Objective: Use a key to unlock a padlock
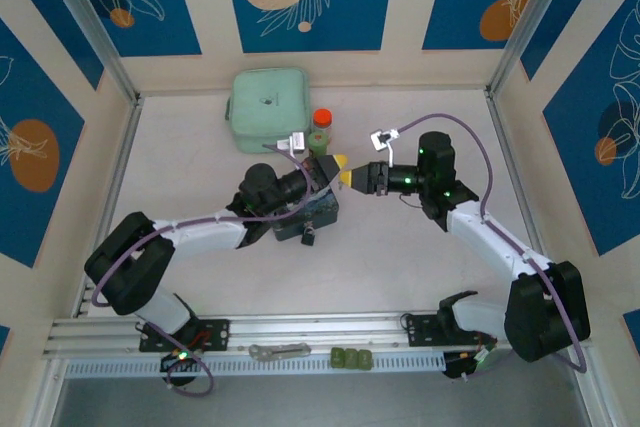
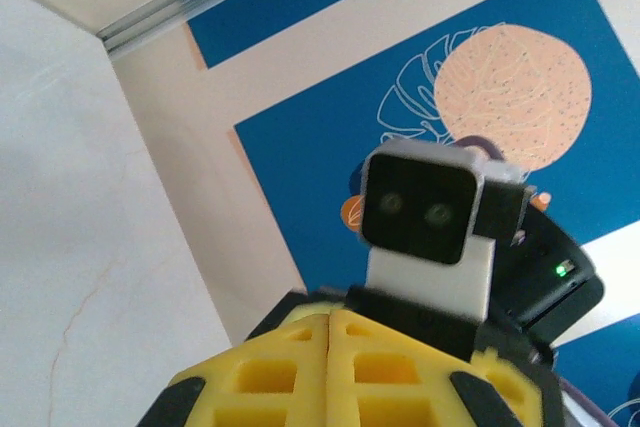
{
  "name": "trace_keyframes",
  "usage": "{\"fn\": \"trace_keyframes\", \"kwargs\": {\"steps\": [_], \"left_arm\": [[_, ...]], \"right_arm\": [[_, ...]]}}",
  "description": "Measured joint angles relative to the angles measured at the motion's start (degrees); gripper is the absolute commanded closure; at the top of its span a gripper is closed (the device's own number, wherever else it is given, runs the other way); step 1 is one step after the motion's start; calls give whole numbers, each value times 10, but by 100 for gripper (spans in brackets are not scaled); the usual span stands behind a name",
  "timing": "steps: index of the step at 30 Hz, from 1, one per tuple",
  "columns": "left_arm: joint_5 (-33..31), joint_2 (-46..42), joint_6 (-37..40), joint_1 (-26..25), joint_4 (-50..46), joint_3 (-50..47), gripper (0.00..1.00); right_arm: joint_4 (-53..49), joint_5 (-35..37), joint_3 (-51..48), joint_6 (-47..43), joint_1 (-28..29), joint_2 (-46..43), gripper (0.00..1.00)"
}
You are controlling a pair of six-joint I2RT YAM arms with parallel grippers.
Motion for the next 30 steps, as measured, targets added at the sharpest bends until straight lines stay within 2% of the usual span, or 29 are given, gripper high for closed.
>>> {"fn": "trace_keyframes", "kwargs": {"steps": [2, 6, 8, 17, 21, 25, 30], "left_arm": [[-3, 0, -2, 0, 8, 0, 100], [-7, -1, -3, -1, 13, 0, 100], [-7, 0, -4, -1, 15, 0, 100], [-9, 0, -9, -6, 24, 0, 100], [-9, 1, -13, -9, 24, 0, 100], [-9, 1, -19, -11, 26, 0, 100], [-9, 1, -19, -13, 26, -2, 100]], "right_arm": [[-11, 0, 0, -5, 3, 3, 52], [-17, 0, -4, -5, 3, 4, 63], [-14, 0, -4, -3, 3, 5, 65], [-7, -1, -4, -3, 2, 5, 65], [-5, -2, -4, -3, 2, 5, 63], [-5, -1, -3, -4, -1, 5, 55], [-8, 2, -3, -4, -8, -1, 56]]}}
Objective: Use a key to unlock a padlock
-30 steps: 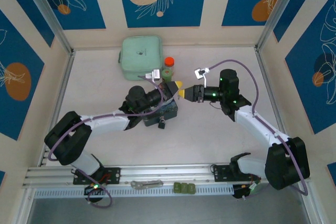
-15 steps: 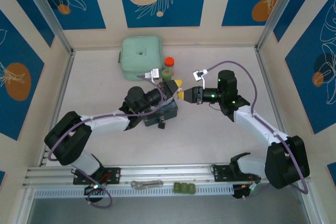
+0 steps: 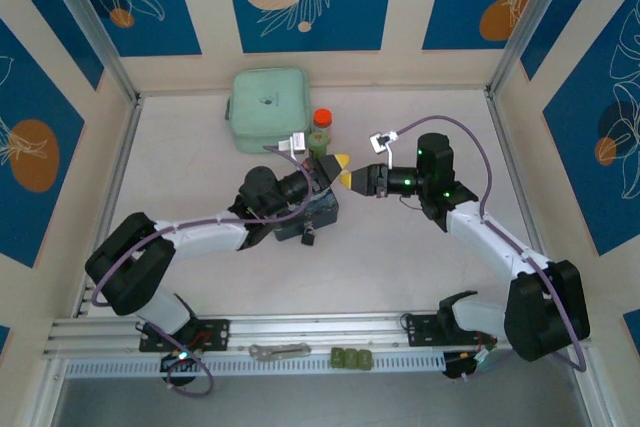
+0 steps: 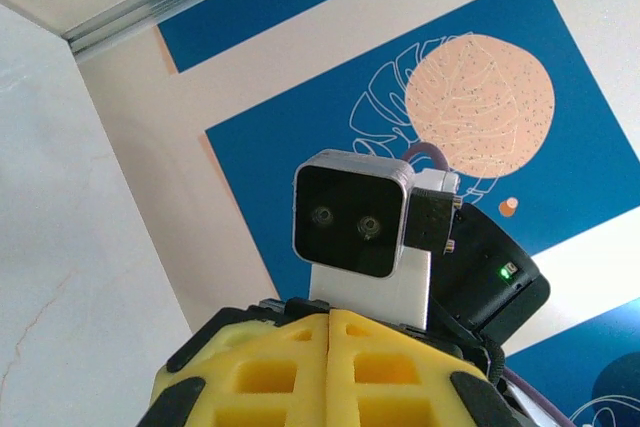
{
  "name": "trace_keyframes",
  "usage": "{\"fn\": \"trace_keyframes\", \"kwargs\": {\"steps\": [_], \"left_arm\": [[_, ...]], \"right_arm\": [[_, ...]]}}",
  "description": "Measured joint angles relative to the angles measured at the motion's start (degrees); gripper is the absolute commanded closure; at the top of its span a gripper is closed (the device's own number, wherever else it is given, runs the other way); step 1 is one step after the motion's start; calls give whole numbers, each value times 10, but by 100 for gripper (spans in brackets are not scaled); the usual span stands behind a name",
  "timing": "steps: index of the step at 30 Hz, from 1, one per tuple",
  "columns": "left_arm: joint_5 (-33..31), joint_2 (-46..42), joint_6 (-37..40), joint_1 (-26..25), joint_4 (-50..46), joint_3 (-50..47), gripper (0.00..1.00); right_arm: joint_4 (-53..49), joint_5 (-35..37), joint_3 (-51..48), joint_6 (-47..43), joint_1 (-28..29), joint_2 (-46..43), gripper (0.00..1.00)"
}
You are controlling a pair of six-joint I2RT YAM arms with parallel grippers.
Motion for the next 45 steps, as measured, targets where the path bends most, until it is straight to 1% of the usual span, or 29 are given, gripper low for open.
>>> {"fn": "trace_keyframes", "kwargs": {"steps": [5, 11, 12, 14, 16, 18, 19, 20, 22, 23, 24, 33, 38, 40, 42, 45], "left_arm": [[0, 1, 0, 0, 0, 0, 100], [0, 7, 0, -1, 0, 0, 100], [0, 7, 0, -1, 0, 0, 100], [-3, 7, 0, -1, 0, 0, 100], [-7, 7, 0, -1, 2, 0, 100], [-9, 9, 0, -1, 4, 0, 100], [-9, 9, 0, -1, 4, 0, 95], [-10, 9, 1, -2, 4, 0, 73], [-11, 9, 0, -3, 4, 0, 34], [-11, 9, 0, -3, 5, 0, 8], [-13, 9, 0, -4, 4, 0, 0], [-52, -32, 13, -2, -23, -31, 0], [-70, -62, 21, 19, -46, -60, 0], [-75, -83, 32, 31, -76, -73, 0], [-82, -116, 51, 39, -126, -85, 1], [-94, -185, 98, 41, -240, -90, 6]], "right_arm": [[2, 4, 0, -2, -2, -9, 71], [7, 3, 0, 5, -2, -8, 80], [9, 3, 0, 6, -1, -8, 82], [15, 2, 0, 7, 1, -8, 92], [18, 2, 0, 12, 1, -8, 98], [17, 2, 0, 16, 1, -8, 100], [16, 2, 0, 15, 1, -8, 100], [15, 2, 0, 15, 1, -8, 100], [13, 5, 0, 10, 1, -7, 100], [12, 6, 0, 8, 1, -7, 100], [12, 6, 0, 5, 1, -7, 100], [-5, 7, -2, -17, 1, -7, 100], [-26, 9, -3, -31, 1, -7, 100], [-36, 11, -3, -38, 1, -7, 100], [-48, 16, -3, -46, 1, -7, 100], [-74, 38, -3, -58, 2, -7, 100]]}}
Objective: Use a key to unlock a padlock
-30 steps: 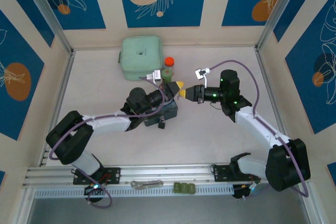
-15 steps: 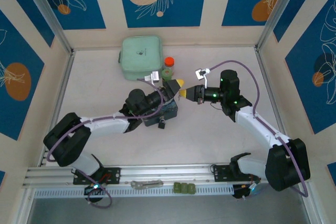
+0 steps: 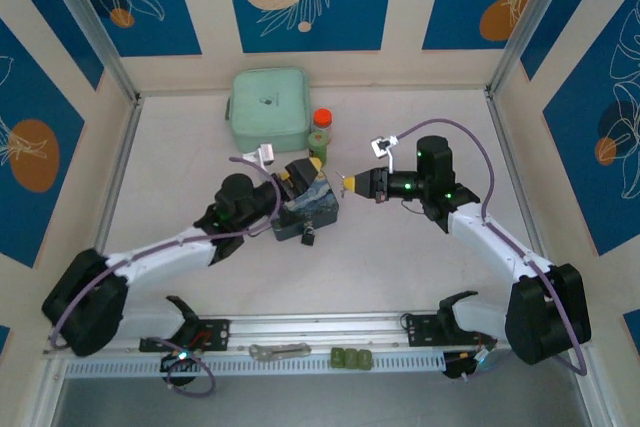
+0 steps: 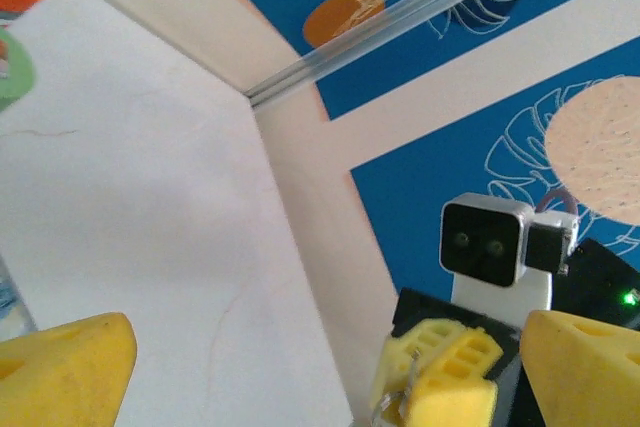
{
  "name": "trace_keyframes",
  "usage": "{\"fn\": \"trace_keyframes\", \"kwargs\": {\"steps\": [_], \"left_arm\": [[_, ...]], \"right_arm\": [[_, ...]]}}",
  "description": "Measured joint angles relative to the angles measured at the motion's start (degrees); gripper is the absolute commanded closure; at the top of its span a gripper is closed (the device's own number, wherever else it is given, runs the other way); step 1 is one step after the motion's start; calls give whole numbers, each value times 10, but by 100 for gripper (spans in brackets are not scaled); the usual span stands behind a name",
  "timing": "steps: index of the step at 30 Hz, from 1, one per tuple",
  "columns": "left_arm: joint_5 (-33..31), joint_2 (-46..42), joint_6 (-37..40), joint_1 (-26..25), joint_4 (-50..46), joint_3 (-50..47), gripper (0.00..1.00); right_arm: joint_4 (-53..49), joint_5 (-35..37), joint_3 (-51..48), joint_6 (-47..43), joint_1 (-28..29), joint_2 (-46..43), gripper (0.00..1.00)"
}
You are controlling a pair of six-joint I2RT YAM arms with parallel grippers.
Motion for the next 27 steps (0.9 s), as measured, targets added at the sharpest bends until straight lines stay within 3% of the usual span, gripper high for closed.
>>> {"fn": "trace_keyframes", "kwargs": {"steps": [5, 11, 19, 23, 27], "left_arm": [[-27, -121, 86, -9, -210, 0, 12], [-45, -155, 133, -45, -369, -21, 28], [-50, -60, 154, -85, -416, -41, 39], [-50, 3, 153, -87, -401, -36, 52], [-55, 50, 143, -91, -390, -22, 55]], "right_arm": [[-59, 64, 0, -17, 8, 2, 100], [-93, 108, 0, -19, 23, 20, 100], [-109, 129, 0, -19, 31, 21, 100], [-111, 136, 0, -19, 31, 21, 100], [-111, 138, 0, -19, 31, 21, 100]]}}
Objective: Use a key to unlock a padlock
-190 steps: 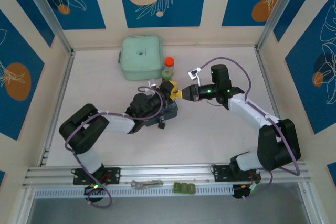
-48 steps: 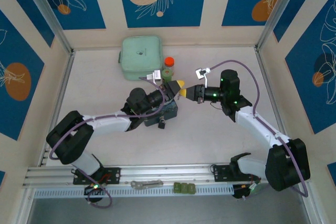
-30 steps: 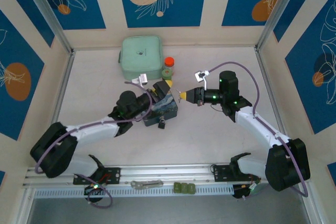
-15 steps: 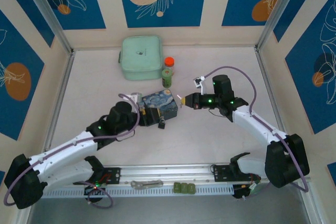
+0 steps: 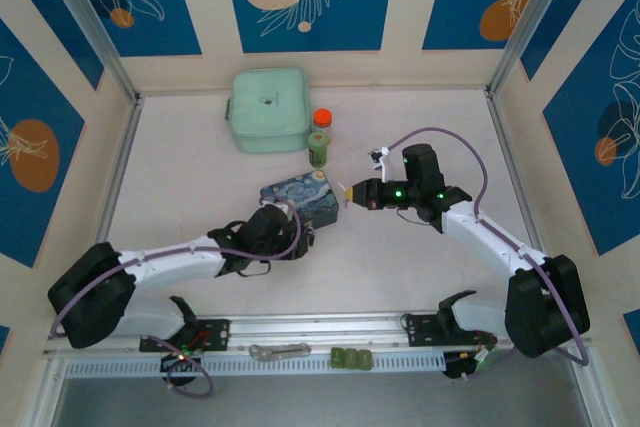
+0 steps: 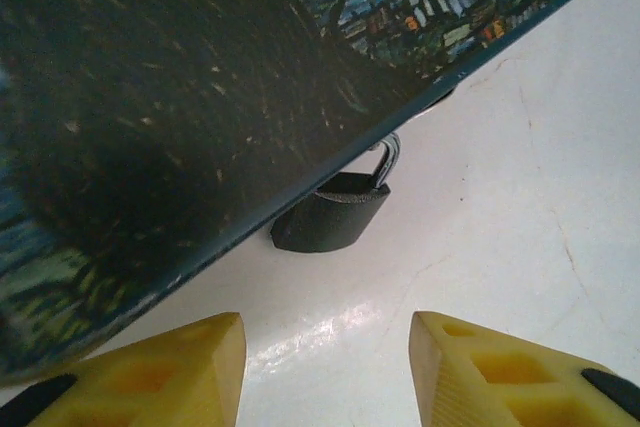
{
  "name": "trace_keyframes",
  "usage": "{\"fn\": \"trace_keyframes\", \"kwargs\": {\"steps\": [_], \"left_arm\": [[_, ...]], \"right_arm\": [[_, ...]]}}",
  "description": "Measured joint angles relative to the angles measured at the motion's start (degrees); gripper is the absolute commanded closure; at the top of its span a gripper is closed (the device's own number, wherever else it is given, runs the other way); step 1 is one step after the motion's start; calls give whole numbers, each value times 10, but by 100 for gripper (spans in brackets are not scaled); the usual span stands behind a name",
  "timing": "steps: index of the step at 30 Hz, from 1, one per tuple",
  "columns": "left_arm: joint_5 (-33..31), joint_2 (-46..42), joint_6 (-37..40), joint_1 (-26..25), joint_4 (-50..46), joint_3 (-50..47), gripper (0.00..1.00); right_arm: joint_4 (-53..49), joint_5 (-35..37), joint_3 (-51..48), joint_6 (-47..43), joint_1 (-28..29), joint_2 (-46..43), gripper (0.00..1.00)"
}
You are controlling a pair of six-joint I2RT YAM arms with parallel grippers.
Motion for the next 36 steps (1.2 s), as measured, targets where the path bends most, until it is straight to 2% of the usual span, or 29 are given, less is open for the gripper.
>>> {"fn": "trace_keyframes", "kwargs": {"steps": [9, 19, 28, 36], "left_arm": [[-59, 55, -8, -3, 23, 41, 62], [-62, 99, -30, -3, 51, 44, 60], [-59, 158, -53, -3, 123, 38, 63], [-68, 165, -81, -4, 168, 20, 64]], "right_arm": [[0, 2, 0, 0, 0, 0, 100], [1, 2, 0, 0, 0, 0, 100], [4, 3, 0, 0, 0, -1, 100], [5, 5, 0, 0, 0, -9, 100]]}}
